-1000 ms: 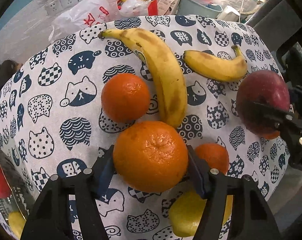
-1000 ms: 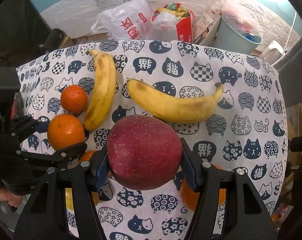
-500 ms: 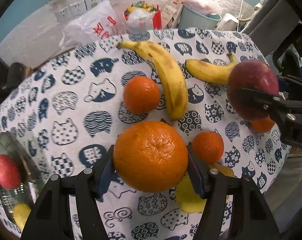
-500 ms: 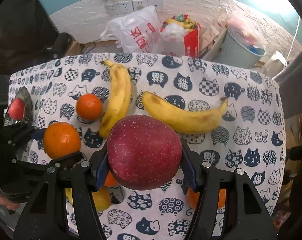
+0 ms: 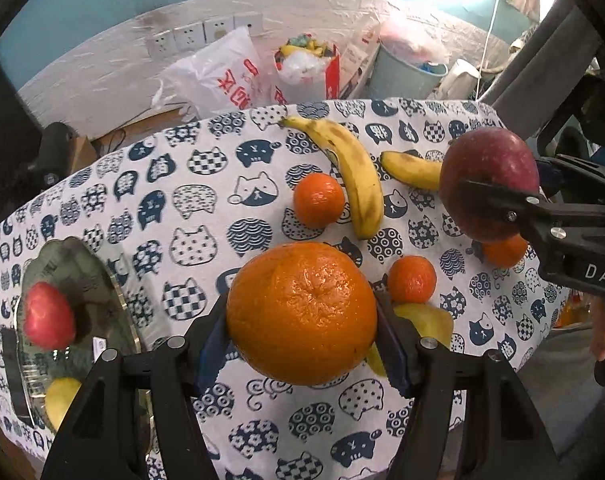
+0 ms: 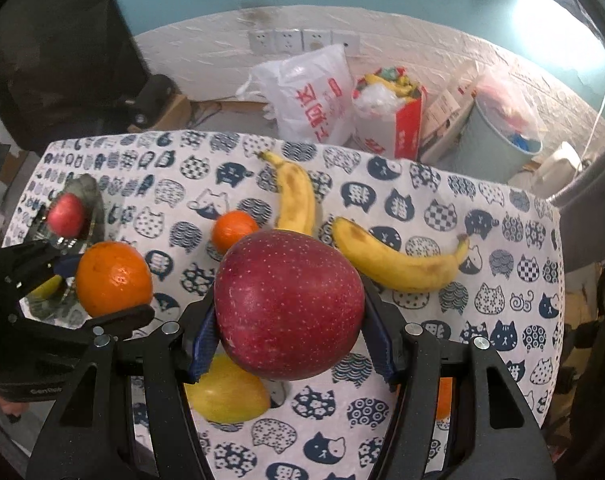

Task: Organize fruits
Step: 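Carry the orange with the left gripper while the right gripper carries the apple toward the plate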

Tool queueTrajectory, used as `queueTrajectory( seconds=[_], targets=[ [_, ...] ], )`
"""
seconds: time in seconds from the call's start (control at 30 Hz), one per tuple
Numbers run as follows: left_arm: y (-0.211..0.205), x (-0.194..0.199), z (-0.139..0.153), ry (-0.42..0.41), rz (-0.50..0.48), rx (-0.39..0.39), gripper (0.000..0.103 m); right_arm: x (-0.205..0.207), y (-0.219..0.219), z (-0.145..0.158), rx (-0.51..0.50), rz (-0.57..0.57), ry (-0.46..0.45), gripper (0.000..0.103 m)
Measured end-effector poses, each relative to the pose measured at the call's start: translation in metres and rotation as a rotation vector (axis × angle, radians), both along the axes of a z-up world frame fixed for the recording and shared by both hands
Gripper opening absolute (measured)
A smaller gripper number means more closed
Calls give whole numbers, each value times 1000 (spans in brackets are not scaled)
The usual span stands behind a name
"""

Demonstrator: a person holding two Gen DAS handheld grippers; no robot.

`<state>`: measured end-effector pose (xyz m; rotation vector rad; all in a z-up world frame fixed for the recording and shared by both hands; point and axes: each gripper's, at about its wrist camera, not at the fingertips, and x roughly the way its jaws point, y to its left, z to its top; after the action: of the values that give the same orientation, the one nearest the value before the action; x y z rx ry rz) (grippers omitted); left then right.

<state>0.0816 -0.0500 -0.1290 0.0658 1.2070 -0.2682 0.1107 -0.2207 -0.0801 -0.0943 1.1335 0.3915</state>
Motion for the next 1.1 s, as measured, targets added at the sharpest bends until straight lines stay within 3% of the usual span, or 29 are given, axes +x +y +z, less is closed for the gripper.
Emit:
queueTrajectory(
  seconds=[0.4, 1.1],
  targets=[
    [38, -23, 28, -56, 47, -16, 67, -11, 45, 28, 23, 83, -51, 62],
    [130, -47, 30, -60, 224, -58, 67, -14, 146, 36, 45, 229, -52, 62]
  ],
)
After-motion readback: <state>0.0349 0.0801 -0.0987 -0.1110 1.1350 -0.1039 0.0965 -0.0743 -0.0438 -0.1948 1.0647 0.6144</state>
